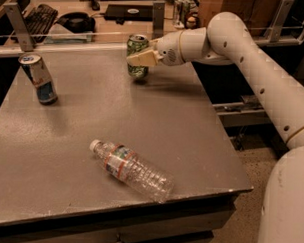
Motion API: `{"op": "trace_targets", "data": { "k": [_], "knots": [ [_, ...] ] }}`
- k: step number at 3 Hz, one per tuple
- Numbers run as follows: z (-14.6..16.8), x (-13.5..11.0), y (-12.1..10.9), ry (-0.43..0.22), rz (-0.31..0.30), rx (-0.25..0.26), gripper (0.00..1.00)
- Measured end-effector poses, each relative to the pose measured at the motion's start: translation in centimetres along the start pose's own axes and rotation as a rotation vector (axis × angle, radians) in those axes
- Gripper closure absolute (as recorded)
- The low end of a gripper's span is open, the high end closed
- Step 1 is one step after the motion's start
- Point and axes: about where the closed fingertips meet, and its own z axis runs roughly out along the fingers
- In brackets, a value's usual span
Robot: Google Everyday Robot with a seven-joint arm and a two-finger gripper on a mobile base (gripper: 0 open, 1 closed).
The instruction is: Move green can near water bottle
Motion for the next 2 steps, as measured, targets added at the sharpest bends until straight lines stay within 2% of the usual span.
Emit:
{"op": "trace_targets", "data": {
  "k": [1,2],
  "knots": [
    [-2.6,-2.1,2.3,-0.03,-0.054,-0.051,0.95],
    [-6.2,-2.9,6.0,-0.031,-0.079,-0.129,1.0]
  ]
}}
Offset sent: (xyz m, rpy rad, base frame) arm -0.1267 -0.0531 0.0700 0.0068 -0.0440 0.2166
